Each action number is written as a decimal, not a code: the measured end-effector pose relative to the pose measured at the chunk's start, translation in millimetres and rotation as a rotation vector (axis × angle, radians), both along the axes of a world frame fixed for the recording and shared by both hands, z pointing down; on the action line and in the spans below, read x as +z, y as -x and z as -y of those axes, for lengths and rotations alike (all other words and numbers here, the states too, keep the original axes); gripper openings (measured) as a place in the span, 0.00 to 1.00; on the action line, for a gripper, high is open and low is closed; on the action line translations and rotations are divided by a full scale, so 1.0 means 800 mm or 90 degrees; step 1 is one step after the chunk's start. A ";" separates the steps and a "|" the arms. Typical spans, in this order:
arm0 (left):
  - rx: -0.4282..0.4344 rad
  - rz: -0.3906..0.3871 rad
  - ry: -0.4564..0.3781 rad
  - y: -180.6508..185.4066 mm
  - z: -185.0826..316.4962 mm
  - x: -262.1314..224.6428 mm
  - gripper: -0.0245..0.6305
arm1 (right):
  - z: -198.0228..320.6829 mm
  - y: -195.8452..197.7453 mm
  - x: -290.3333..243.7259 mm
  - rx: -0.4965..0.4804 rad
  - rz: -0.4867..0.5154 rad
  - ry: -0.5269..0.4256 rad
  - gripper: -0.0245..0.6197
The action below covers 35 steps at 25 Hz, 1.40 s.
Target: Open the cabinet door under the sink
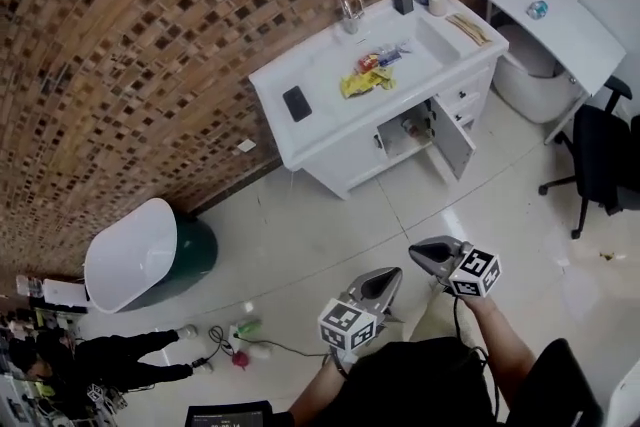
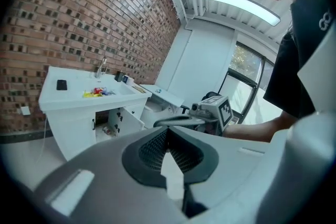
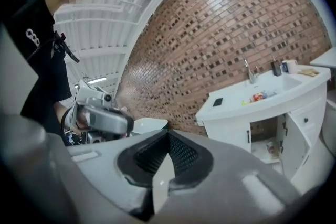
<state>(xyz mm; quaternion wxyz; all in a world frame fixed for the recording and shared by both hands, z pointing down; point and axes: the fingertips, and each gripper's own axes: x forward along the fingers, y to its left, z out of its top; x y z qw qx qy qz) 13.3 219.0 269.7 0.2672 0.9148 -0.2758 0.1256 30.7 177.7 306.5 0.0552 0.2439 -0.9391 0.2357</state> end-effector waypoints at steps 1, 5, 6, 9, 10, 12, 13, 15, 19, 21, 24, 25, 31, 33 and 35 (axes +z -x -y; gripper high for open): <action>-0.002 0.004 0.004 0.024 -0.012 0.001 0.06 | -0.010 0.022 -0.017 0.005 0.003 -0.018 0.02; -0.007 0.007 0.005 0.100 -0.054 -0.001 0.06 | -0.053 0.082 -0.059 0.028 -0.003 -0.080 0.02; -0.007 0.004 0.005 0.114 -0.062 -0.002 0.06 | -0.065 0.091 -0.064 0.037 0.001 -0.083 0.02; -0.001 -0.007 0.003 0.142 -0.080 -0.009 0.06 | -0.099 0.108 -0.073 0.079 0.017 -0.065 0.02; 0.003 -0.011 0.001 0.148 -0.084 -0.011 0.06 | -0.108 0.109 -0.073 0.095 0.013 -0.063 0.02; 0.015 -0.017 -0.004 0.152 -0.091 -0.014 0.06 | -0.125 0.109 -0.068 0.123 -0.004 -0.060 0.02; 0.023 -0.020 -0.008 0.151 -0.092 -0.015 0.06 | -0.132 0.109 -0.065 0.131 -0.013 -0.056 0.02; 0.038 -0.028 -0.015 0.144 -0.093 -0.019 0.06 | -0.141 0.106 -0.062 0.143 -0.031 -0.046 0.02; 0.054 -0.041 -0.030 0.125 -0.080 -0.026 0.06 | -0.139 0.093 -0.069 0.158 -0.044 -0.041 0.02; 0.045 -0.047 -0.040 0.119 -0.065 -0.029 0.06 | -0.128 0.086 -0.070 0.162 -0.045 -0.042 0.02; 0.040 -0.059 -0.051 0.110 -0.051 -0.038 0.06 | -0.112 0.079 -0.078 0.161 -0.044 -0.049 0.02; 0.043 -0.061 -0.051 0.107 -0.050 -0.039 0.06 | -0.107 0.077 -0.082 0.158 -0.046 -0.052 0.02; 0.052 -0.055 -0.027 0.101 -0.041 -0.021 0.06 | -0.090 0.072 -0.094 0.150 -0.069 -0.077 0.02; 0.052 -0.054 -0.025 0.101 -0.036 -0.018 0.06 | -0.091 0.072 -0.088 0.153 -0.073 -0.071 0.02; 0.056 -0.053 -0.021 0.100 -0.035 -0.015 0.06 | -0.096 0.073 -0.078 0.152 -0.076 -0.056 0.02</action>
